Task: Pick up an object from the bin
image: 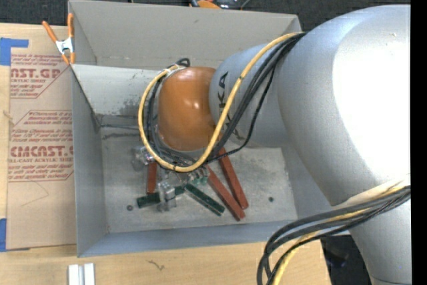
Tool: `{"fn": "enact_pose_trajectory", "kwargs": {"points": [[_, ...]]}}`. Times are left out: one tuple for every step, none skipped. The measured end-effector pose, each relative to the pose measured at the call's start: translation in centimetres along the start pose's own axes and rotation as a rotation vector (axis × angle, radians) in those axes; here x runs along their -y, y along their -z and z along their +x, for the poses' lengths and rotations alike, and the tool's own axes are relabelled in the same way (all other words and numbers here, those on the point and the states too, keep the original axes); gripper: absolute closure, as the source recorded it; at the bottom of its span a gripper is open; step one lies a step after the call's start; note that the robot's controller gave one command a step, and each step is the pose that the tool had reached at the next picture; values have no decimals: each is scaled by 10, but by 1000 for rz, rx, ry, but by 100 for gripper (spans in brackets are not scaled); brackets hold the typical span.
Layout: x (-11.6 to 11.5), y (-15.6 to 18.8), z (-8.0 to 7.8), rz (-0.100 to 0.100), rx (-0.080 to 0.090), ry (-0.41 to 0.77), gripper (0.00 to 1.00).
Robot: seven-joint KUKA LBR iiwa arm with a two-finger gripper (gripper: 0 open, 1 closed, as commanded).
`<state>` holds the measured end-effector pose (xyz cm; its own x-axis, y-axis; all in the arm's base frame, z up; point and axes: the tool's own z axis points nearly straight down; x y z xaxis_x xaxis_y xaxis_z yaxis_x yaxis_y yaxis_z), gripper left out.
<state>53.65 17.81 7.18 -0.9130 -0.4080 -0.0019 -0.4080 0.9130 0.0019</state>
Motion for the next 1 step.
{"fn": "enact_pose_trajectory", "kwargs": {"points": [[0,1,0,0,0,-1,100]]}}
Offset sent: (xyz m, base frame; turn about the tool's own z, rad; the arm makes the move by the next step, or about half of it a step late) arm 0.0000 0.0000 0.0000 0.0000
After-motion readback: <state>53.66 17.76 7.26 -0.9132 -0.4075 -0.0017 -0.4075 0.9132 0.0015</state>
